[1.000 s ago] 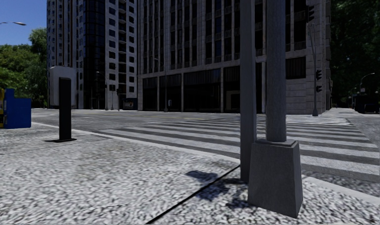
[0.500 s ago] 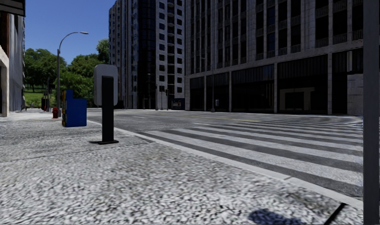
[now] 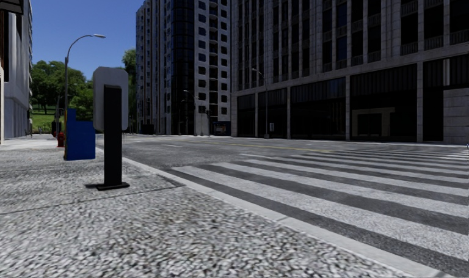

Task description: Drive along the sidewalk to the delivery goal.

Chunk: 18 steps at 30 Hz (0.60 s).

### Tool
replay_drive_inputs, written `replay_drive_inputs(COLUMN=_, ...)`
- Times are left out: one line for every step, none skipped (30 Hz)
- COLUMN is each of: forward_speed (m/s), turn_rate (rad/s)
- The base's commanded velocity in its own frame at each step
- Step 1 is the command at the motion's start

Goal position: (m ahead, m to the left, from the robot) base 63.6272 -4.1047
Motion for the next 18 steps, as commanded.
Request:
replay_drive_inputs(forward_speed=1.60, turn_rate=-0.42)
replay_drive_inputs(forward_speed=1.60, turn_rate=-0.42)
replay_drive_inputs(forward_speed=1.60, turn_rate=-0.42)
replay_drive_inputs(forward_speed=1.60, turn_rate=-0.42)
replay_drive_inputs(forward_speed=1.60, turn_rate=-0.42)
replay_drive_inputs(forward_speed=1.60, turn_rate=-0.42)
replay_drive_inputs(forward_speed=1.60, turn_rate=-0.42)
replay_drive_inputs(forward_speed=1.60, turn_rate=-0.42)
replay_drive_inputs(forward_speed=1.60, turn_rate=-0.42)
replay_drive_inputs(forward_speed=1.60, turn_rate=-0.44)
replay_drive_inputs(forward_speed=1.60, turn_rate=-0.46)
replay_drive_inputs(forward_speed=1.60, turn_rate=-0.46)
replay_drive_inputs(forward_speed=1.60, turn_rate=-0.46)
replay_drive_inputs(forward_speed=1.60, turn_rate=-0.46)
replay_drive_inputs(forward_speed=1.60, turn_rate=-0.46)
replay_drive_inputs(forward_speed=1.60, turn_rate=-0.46)
replay_drive_inputs(forward_speed=1.61, turn_rate=-0.46)
replay_drive_inputs(forward_speed=1.61, turn_rate=-0.46)
